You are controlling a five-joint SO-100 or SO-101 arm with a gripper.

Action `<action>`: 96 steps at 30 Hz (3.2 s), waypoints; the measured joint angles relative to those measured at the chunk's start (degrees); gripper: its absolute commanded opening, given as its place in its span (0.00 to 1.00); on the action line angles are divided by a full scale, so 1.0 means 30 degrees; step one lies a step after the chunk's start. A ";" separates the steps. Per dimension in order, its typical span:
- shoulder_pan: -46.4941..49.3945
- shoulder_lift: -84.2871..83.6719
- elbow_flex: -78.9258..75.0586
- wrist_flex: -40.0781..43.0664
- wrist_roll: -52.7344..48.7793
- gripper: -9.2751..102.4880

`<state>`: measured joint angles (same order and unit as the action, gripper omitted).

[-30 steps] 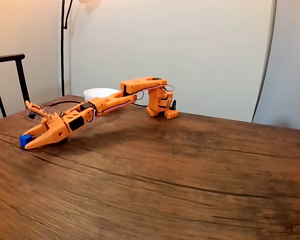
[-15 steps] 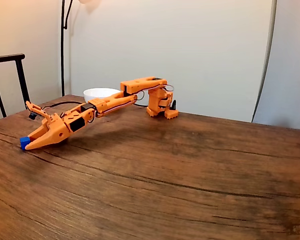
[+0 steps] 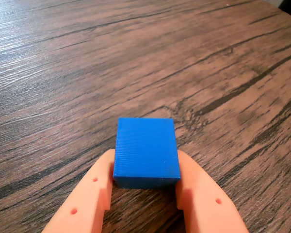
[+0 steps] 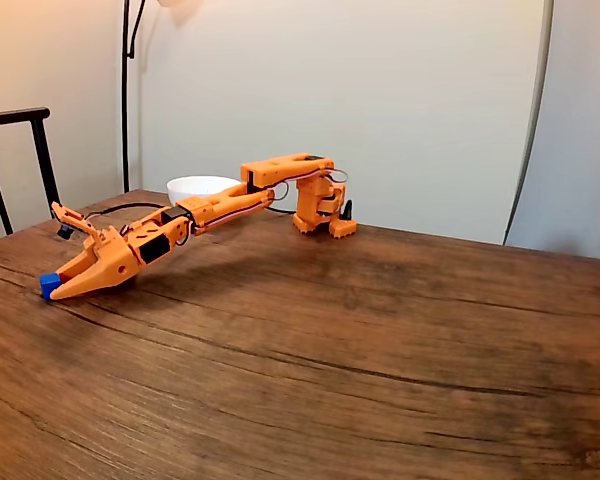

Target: Grasp the cube and drop it in the bowl

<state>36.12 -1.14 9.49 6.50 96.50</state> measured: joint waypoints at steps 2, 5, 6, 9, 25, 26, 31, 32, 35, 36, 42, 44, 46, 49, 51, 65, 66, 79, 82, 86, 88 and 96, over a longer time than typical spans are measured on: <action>0.0000 0.0000 -0.0029 0.0000 0.0000 0.14; 0.0000 -0.0059 -0.0381 0.0205 0.0000 0.14; 0.0000 -0.0088 -0.0762 0.0352 0.0000 0.14; -0.0029 -0.0146 -0.1816 0.0381 0.0059 0.14; -0.0381 0.1025 -0.6680 0.9023 0.3428 0.14; -0.0381 0.1582 -0.6680 0.9902 0.3750 0.14; -0.0352 0.4365 -0.6680 1.3389 0.4951 0.14; -0.0352 0.4834 -0.6680 1.3975 0.5127 0.14; -0.0264 0.6035 -0.6680 1.5674 0.5654 0.14; -0.0176 0.6416 -0.6680 1.6230 0.5742 0.14; 0.0410 0.8643 -0.6680 1.9570 0.6387 0.14; 0.0615 0.9404 -0.6680 2.0713 0.6709 0.14; 0.0850 1.0225 -0.6680 2.1914 0.6826 0.14; 0.1377 1.1338 -0.6680 2.3906 0.6914 0.14; 0.1729 1.2070 -0.6680 2.5020 0.7383 0.14; 0.5449 1.7402 -0.6680 3.0322 0.9844 0.14; 0.5801 1.7783 -0.6680 3.0322 0.9990 0.14; 0.8408 2.0039 -0.6680 3.0322 0.9961 0.14; 0.9287 2.0508 -0.6680 3.0322 0.9287 0.14; 0.9961 2.1182 -0.5977 3.0322 0.8906 0.14; 0.9961 2.1885 -0.4570 3.0322 0.8906 0.14; 1.2627 2.6895 0.3516 3.0322 0.8525 0.14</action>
<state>74.00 79.54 20.04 97.47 122.08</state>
